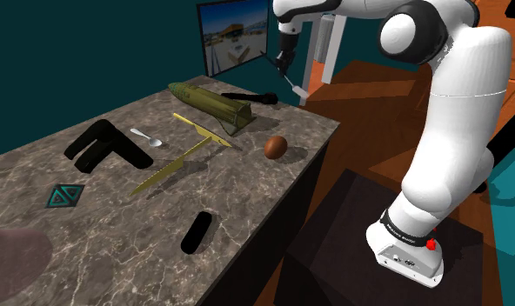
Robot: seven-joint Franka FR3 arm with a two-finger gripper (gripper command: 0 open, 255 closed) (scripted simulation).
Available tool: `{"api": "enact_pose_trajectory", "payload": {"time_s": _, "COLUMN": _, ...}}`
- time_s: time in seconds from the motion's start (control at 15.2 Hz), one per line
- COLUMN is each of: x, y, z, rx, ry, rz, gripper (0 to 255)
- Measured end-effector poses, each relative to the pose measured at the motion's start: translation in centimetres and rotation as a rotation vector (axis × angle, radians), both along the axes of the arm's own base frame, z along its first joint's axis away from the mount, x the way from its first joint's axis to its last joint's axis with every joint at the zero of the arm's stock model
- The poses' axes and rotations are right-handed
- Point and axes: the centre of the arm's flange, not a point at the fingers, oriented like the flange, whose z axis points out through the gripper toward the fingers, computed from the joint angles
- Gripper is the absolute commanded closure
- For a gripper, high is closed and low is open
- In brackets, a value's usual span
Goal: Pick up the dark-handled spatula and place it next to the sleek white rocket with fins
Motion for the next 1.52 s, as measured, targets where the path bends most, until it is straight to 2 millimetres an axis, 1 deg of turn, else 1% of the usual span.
{"api": "enact_pose_trajectory", "payload": {"time_s": 0.59, "x": 0.1, "y": -0.1, "z": -4.5, "rx": 0.0, "ry": 0.0, "rz": 0.001, "gripper": 255}}
{"api": "enact_pose_trajectory", "payload": {"time_s": 1.52, "x": 0.1, "y": -0.1, "z": -12.1, "rx": 0.0, "ry": 0.0, "rz": 0.001, "gripper": 255}}
